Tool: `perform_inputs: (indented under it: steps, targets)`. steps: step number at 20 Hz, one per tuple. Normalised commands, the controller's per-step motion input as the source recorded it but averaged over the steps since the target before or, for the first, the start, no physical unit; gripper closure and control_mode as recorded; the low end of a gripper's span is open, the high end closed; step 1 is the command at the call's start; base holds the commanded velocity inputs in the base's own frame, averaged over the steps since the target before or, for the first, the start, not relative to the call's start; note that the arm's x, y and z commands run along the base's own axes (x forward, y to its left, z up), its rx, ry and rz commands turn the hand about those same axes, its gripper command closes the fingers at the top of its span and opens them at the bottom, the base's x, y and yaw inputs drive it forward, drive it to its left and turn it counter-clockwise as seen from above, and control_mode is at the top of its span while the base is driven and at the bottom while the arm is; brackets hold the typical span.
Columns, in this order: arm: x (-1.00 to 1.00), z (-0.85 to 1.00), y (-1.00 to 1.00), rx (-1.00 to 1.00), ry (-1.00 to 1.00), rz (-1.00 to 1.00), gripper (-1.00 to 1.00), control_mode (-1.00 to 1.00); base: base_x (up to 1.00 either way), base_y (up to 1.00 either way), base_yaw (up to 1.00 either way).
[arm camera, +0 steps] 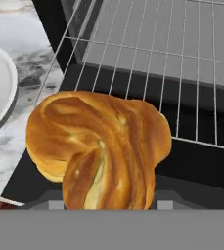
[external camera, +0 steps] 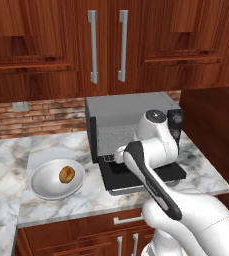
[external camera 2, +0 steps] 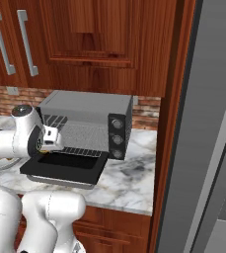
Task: Pick up the heated bread from the toaster oven and place it in the bowl. Then move the bread bowl to the dining counter.
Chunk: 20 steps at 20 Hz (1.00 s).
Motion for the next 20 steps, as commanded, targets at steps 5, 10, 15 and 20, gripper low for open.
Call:
perform_inputs:
  steps: [5, 10, 15, 20]
  targets:
    - [-0.34, 0.81, 0.82, 0.0, 0.0, 0.17, 1.0, -1.0, 0.0, 0.0, 0.0]
    - [-0.09, 0.38, 1.0, 0.0, 0.03, 0.21, 1.0, -1.0, 0.0, 0.0, 0.0]
    - [-0.06, 0.0, 1.0, -0.03, 0.03, 0.17, 1.0, -1.0, 0.0, 0.0, 0.0]
    - [0.02, -0.46, 0.7, -0.15, 0.12, 0.11, 1.0, -1.0, 0.0, 0.0, 0.0]
